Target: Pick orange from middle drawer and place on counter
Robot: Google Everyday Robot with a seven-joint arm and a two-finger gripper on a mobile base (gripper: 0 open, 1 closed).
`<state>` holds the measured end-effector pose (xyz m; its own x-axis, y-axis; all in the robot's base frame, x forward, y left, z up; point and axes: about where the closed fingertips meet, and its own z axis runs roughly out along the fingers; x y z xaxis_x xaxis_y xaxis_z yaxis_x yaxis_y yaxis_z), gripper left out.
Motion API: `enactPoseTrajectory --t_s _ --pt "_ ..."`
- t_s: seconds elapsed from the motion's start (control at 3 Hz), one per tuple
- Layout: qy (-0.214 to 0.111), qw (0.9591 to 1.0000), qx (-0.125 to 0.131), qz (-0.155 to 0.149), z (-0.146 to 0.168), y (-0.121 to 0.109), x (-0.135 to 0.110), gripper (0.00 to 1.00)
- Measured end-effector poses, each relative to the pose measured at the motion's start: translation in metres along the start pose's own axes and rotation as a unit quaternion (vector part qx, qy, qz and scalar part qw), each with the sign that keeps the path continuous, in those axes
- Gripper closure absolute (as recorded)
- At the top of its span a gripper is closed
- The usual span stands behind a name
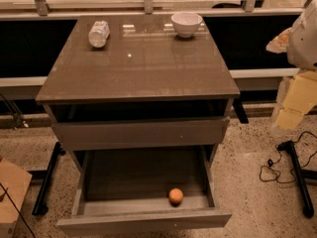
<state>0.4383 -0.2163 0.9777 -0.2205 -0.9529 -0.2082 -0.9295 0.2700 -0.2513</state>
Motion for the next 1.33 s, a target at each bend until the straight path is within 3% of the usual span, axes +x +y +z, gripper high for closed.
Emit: enactPoseTrajectory --t_s 0.33,0.67,1.0,1.33 --pt "0.000 1.0000 0.000 0.000 0.000 0.000 0.000 0.00" --pt "-0.027 0.9996 -0.007 0.002 0.020 0.014 -0.013 0.00" --pt "-0.076 0.9967 -0.026 0.012 0.056 0.036 -0.030 0.00" --pt "-0.137 0.9891 -0.046 0.031 0.097 0.044 -0.033 0.00"
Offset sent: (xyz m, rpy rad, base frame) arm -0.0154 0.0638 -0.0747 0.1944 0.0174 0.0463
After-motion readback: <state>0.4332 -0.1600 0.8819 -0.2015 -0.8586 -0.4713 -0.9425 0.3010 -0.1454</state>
